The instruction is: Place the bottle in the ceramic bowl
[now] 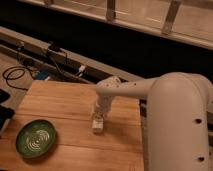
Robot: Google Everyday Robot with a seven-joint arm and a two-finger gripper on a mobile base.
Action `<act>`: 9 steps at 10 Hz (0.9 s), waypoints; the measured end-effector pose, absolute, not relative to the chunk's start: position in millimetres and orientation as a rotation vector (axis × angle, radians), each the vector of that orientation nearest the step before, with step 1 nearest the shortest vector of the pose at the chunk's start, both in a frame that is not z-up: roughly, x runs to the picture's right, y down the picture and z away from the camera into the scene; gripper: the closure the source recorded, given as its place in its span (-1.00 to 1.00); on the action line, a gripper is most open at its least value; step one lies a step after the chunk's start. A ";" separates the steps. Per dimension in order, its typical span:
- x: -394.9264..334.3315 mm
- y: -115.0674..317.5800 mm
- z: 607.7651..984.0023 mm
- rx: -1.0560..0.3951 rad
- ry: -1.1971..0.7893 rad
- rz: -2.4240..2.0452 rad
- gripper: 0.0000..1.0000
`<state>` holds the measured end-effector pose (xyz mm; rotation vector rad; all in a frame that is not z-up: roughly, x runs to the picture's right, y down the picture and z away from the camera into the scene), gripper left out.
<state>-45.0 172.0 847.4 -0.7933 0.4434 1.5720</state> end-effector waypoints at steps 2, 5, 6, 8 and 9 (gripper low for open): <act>-48.2 171.5 844.0 -0.787 0.432 1.572 0.98; -51.4 144.6 816.9 -0.724 0.362 1.565 1.00; -54.9 130.6 801.9 -0.699 0.332 1.555 1.00; -77.8 107.3 771.2 -0.651 0.263 1.513 1.00; -98.1 103.2 756.5 -0.632 0.228 1.482 1.00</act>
